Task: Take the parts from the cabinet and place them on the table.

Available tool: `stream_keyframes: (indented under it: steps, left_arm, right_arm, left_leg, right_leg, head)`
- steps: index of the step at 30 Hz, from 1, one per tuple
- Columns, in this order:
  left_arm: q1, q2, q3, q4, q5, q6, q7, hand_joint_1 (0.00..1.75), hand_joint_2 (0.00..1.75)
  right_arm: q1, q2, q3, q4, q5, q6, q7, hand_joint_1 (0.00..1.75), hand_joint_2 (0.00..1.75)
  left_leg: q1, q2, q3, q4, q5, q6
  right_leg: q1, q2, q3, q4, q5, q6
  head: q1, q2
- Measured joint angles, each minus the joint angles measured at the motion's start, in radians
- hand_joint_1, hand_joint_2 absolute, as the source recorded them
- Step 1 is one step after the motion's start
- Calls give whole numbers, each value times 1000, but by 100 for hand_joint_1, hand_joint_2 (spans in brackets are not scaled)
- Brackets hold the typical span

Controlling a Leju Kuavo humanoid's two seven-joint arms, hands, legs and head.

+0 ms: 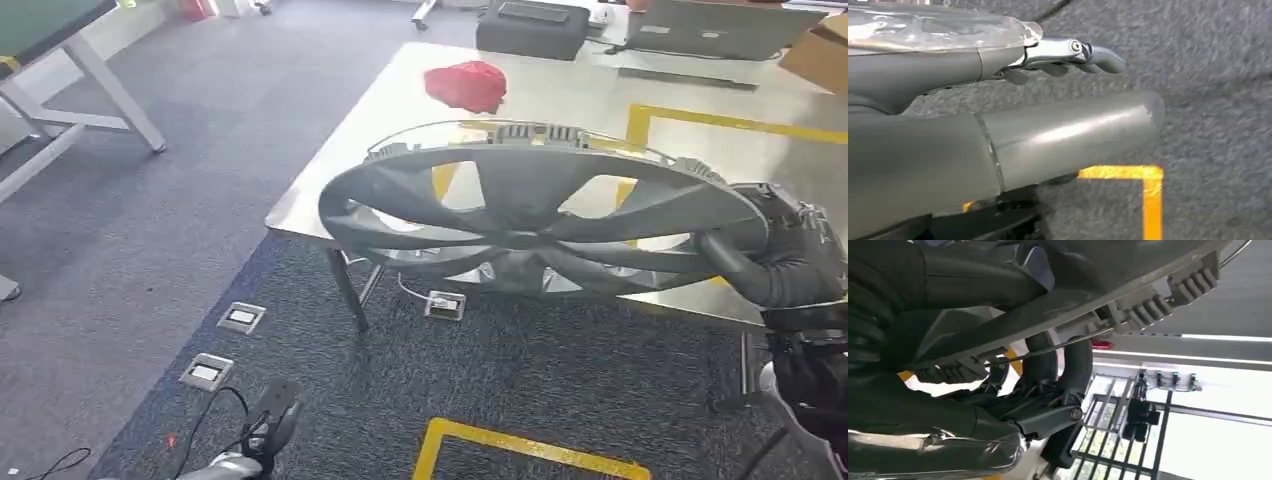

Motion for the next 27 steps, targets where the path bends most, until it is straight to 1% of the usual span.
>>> stream_keyframes:
  steps: [1,2,3,4,5,6,7,8,9,10,11,12,13,14,15,16,17,18,19,20,21,22,23,24,25,26,27]
  left_arm:
    - [0,0,0,0,0,0,0,0,0]
    - [1,0,0,0,0,-1,2,0,0]
    - [2,0,0,0,0,-1,2,0,0]
    - [2,0,0,0,0,-1,3,0,0]
    - [2,-1,0,0,0,-1,3,0,0]
    - [1,-1,0,0,0,-1,3,0,0]
    - [1,-1,0,0,0,-1,3,0,0]
    - [1,-2,0,0,-1,-2,3,0,0]
    - [0,-2,0,0,-1,-2,3,0,0]
    - [0,-1,0,0,-2,-2,3,0,0]
    - [0,-2,0,0,-3,-3,3,0,0]
    - [-3,-2,0,0,-3,-3,3,0,0]
    - [-4,0,0,0,-5,-3,3,0,0]
    - [-5,-1,0,0,-8,-3,3,0,0]
    - [-5,-1,0,0,-9,-3,3,0,0]
    - [-5,-2,0,0,-10,-3,3,0,0]
    - [-3,-2,0,0,-10,-3,3,0,0]
    - [-1,-2,0,0,-10,-3,3,0,0]
    - [0,-1,0,0,-10,-3,3,0,0]
    - [0,-1,0,0,-10,-3,3,0,0]
    - [0,0,0,0,-11,-3,3,0,0]
    - [0,0,0,0,-11,-3,3,0,0]
    - [2,0,0,0,-12,-3,3,0,0]
    - [1,2,0,0,-13,-3,3,0,0]
    - [2,2,0,0,-13,-3,2,0,0]
    - [1,1,0,0,-13,-3,3,0,0]
    - [-1,1,0,0,-13,-3,3,0,0]
  right_arm:
    - [2,0,0,0,0,-1,0,175,175]
    - [4,0,0,0,0,-2,0,175,175]
    - [7,0,0,1,0,-2,0,175,175]
    - [9,0,0,3,0,-2,0,175,175]
    - [10,0,0,3,0,-2,0,175,175]
    - [10,0,-1,3,0,-2,-2,175,175]
    - [10,0,-2,3,0,-2,-4,175,175]
    - [11,0,-2,4,0,-2,-7,175,175]
    - [8,0,-3,5,0,-3,-8,175,175]
    - [11,0,-5,4,0,-6,-12,175,175]
    - [11,0,-8,3,0,-10,-15,175,175]
    - [11,0,-12,0,0,-13,-19,175,175]
    - [11,0,-18,-3,-1,-21,-25,175,175]
    - [6,-1,-27,-6,-5,-26,-32,175,175]
    - [2,-1,-31,-10,-8,-33,-34,175,175]
    - [2,-1,-35,-15,-13,-37,-34,175,175]
    - [3,-1,-38,-20,-15,-41,-32,175,175]
    - [4,-1,-43,-24,-14,-43,-26,175,175]
    - [4,-1,-44,-29,-14,-45,-17,175,175]
    - [4,-1,-45,-32,-14,-47,-9,175,175]
    - [4,-1,-48,-35,-13,-50,-5,175,175]
    - [3,-1,-51,-38,-13,-52,-3,175,175]
    - [2,-1,-53,-39,-13,-53,-2,175,175]
    - [0,-1,-54,-39,-13,-53,-2,175,175]
    - [-3,-1,-57,-42,-13,-53,0,175,175]
    - [-3,-1,-61,-43,-13,-53,1,175,175]
    - [-3,-2,-64,-45,-11,-53,3,175,175]
  left_leg:
    - [0,-1,8,0,-8,0]
    - [0,-2,19,0,-18,0]
    - [0,-4,31,0,-27,0]
    - [0,-6,47,0,-37,-1]
    - [0,-8,64,0,-49,-2]
    - [-1,-8,80,0,-59,-4]
    - [-1,-8,93,-1,-71,-7]
    - [-4,-8,101,6,-81,-11]
    - [-6,-12,96,4,-87,-18]
    - [-5,-12,96,1,-93,-24]
    - [-7,-10,104,9,-92,-27]
    - [-8,-10,111,0,-98,-31]
    - [-4,-9,104,18,-104,-36]
    - [-4,-3,75,75,-107,-41]
    - [-2,-1,21,162,-126,-47]
    - [1,0,-35,245,-155,-52]
    - [2,1,-84,308,-187,-56]
    - [2,1,-119,339,-207,-58]
    - [3,1,-130,323,-197,-58]
    - [2,1,-119,267,-157,-54]
    - [2,1,-95,179,-94,-48]
    - [0,2,-68,88,-22,-41]
    - [-3,2,-56,18,52,-31]
    - [-10,1,-61,11,19,-30]
    - [-11,0,-55,11,30,-27]
    - [-8,1,-53,7,27,-20]
    - [-8,2,-43,7,23,-15]
  right_leg:
    - [-1,0,-47,74,-33,2]
    - [-1,0,-87,124,-68,5]
    - [-1,0,-108,135,-82,5]
    - [-1,0,-112,106,-71,4]
    - [-1,0,-100,42,-28,0]
    - [0,0,-81,-34,34,-5]
    - [2,0,-62,-124,122,-14]
    - [7,-1,-64,-179,175,-23]
    - [11,-5,-51,-189,138,-28]
    - [12,-3,-38,-185,153,-31]
    - [11,-4,-38,-194,148,-37]
    - [9,-3,-26,-197,149,-41]
    - [2,-4,-12,-205,147,-42]
    - [1,-3,-4,-208,144,-45]
    - [1,-4,0,-208,139,-51]
    - [1,-3,4,-208,132,-51]
    - [1,-1,10,-208,125,-51]
    - [1,1,20,-208,116,-51]
    - [1,3,33,-208,106,-50]
    - [2,3,48,-208,95,-49]
    - [2,3,63,-208,84,-47]
    - [2,3,77,-208,73,-44]
    - [3,2,76,-209,63,-40]
    - [7,8,84,-204,57,-35]
    - [7,9,82,-208,50,-28]
    - [6,9,91,-203,50,-24]
    - [8,10,99,-207,46,-20]
  head:
    - [1,0]
    - [1,0]
    - [2,0]
    - [2,0]
    - [3,0]
    - [4,0]
    - [4,0]
    - [6,0]
    - [11,0]
    - [7,0]
    - [7,0]
    - [5,0]
    - [7,0]
    - [3,0]
    - [3,0]
    - [1,0]
    - [0,0]
    - [-1,0]
    - [-3,0]
    - [-5,0]
    - [-5,0]
    - [-6,0]
    - [-5,0]
    - [-3,0]
    - [-2,0]
    - [-3,0]
    - [-3,0]
